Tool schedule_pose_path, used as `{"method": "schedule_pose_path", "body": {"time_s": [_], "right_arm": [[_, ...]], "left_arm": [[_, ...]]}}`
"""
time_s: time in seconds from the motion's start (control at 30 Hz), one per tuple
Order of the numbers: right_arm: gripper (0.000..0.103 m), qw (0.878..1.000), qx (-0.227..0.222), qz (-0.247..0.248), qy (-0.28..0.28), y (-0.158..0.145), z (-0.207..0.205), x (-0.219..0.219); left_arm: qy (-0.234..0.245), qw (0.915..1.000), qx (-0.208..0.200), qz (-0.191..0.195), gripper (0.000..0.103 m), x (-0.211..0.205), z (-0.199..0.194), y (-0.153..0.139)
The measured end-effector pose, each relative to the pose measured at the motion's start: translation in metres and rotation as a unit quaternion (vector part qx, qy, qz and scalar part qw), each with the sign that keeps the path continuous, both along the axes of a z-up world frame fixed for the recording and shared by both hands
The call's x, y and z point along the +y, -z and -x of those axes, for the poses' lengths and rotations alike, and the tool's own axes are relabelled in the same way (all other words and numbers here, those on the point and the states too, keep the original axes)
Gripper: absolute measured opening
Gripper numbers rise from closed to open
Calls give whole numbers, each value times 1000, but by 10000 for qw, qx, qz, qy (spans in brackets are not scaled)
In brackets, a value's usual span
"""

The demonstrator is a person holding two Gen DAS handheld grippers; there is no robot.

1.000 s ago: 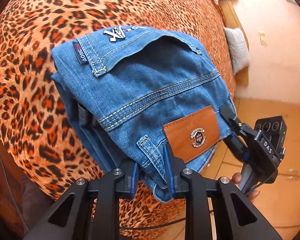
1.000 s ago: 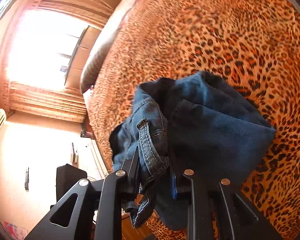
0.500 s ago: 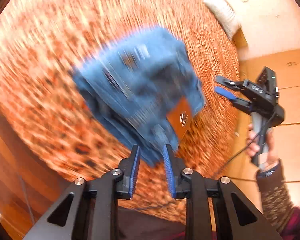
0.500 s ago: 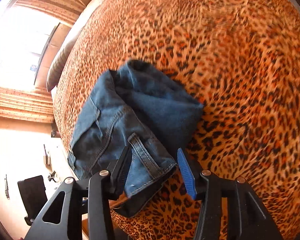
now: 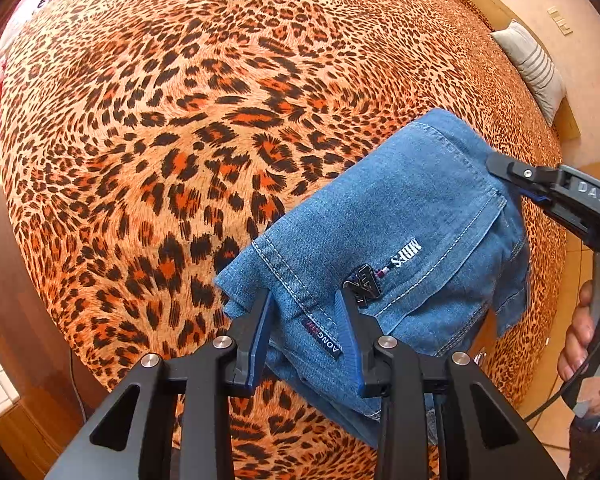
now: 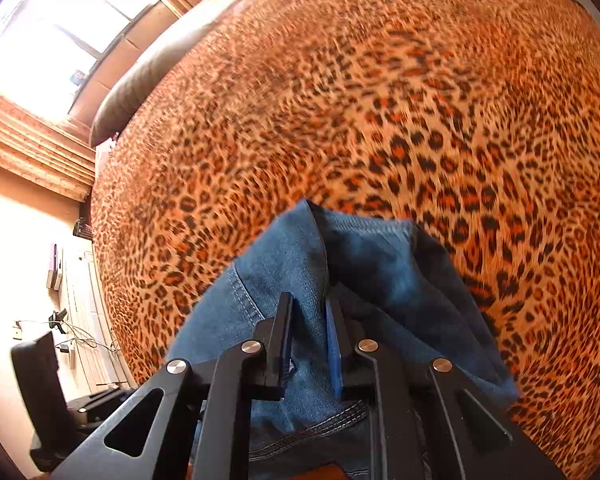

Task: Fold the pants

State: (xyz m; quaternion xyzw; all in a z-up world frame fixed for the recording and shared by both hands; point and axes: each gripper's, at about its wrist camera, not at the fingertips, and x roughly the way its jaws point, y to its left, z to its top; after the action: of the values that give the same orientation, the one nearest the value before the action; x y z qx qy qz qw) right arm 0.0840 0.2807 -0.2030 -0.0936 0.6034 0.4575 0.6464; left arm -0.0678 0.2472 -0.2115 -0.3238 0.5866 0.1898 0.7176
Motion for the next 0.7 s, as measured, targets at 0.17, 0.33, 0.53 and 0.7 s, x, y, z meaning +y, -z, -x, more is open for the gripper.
{"method": "schedule_pose_path", "body": {"time_s": [0.17,0.33,0.53,0.7], "right_arm": [[16,9961,-131,849,186,31,-22,-11],[33,9934,782,-183,819,7,-44,-31],[39,9945,919,-319,382,9,-7,-11],[40,9951,887,217,371,34,6,-14]], "left_arm": [[142,9999,-50,-41,28,-13,4,-18],[174,9989,-227,-362,28,-20,11,-53],[304,9986,93,-434,28,-27,0,-33],[493,9965,234,-629,28,-32,-14,-25]]}}
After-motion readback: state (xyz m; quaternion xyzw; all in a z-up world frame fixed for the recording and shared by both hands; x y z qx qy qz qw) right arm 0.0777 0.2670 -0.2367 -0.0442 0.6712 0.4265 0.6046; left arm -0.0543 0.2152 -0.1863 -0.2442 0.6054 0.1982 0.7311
